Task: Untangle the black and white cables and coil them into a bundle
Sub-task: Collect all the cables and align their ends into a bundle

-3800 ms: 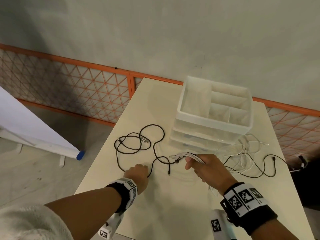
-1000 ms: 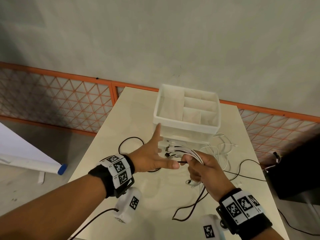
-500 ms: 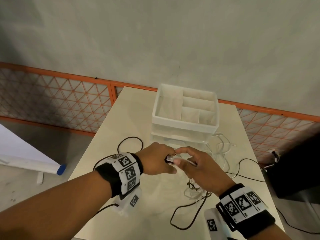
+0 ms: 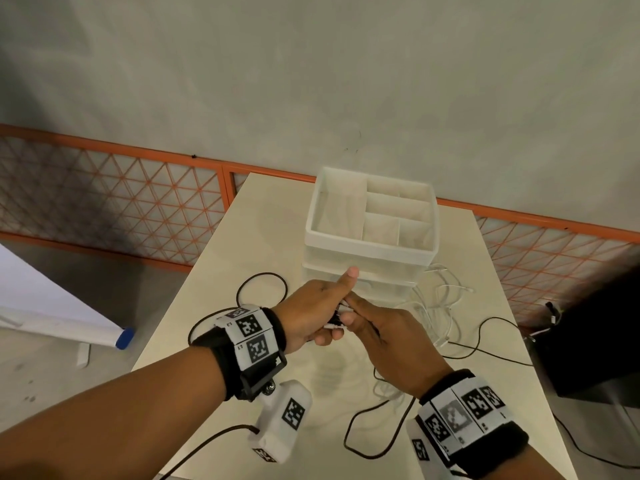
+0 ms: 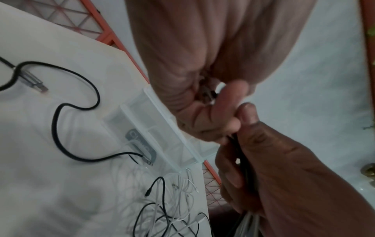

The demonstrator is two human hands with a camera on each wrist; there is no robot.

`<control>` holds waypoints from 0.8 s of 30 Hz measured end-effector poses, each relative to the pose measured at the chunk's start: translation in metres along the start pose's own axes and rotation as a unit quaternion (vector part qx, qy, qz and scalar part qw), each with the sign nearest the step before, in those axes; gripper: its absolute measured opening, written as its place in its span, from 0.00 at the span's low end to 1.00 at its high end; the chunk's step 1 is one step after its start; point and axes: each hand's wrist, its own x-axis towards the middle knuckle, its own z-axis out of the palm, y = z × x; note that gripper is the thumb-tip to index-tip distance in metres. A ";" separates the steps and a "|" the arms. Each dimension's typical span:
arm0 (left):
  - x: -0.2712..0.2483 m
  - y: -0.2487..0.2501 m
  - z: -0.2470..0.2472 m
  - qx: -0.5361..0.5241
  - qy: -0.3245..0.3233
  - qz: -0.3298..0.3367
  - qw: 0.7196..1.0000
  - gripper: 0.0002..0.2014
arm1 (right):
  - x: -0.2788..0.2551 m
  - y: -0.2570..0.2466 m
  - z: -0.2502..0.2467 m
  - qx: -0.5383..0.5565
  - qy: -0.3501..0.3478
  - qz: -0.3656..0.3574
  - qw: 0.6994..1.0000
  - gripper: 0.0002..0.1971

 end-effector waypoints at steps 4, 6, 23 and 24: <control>0.006 -0.004 -0.002 0.009 0.055 0.017 0.998 0.19 | -0.001 -0.005 -0.005 0.130 0.025 0.042 0.990 0.22; 0.007 -0.004 -0.003 0.001 0.074 0.014 0.997 0.17 | 0.000 -0.005 -0.009 0.238 0.057 0.104 0.964 0.19; 0.005 0.002 0.008 -0.082 0.044 -0.074 0.993 0.19 | 0.005 -0.011 0.000 0.317 0.072 0.120 0.938 0.11; 0.006 0.002 0.008 -0.066 0.042 -0.068 0.995 0.19 | 0.006 -0.012 0.000 0.316 0.074 0.123 0.938 0.11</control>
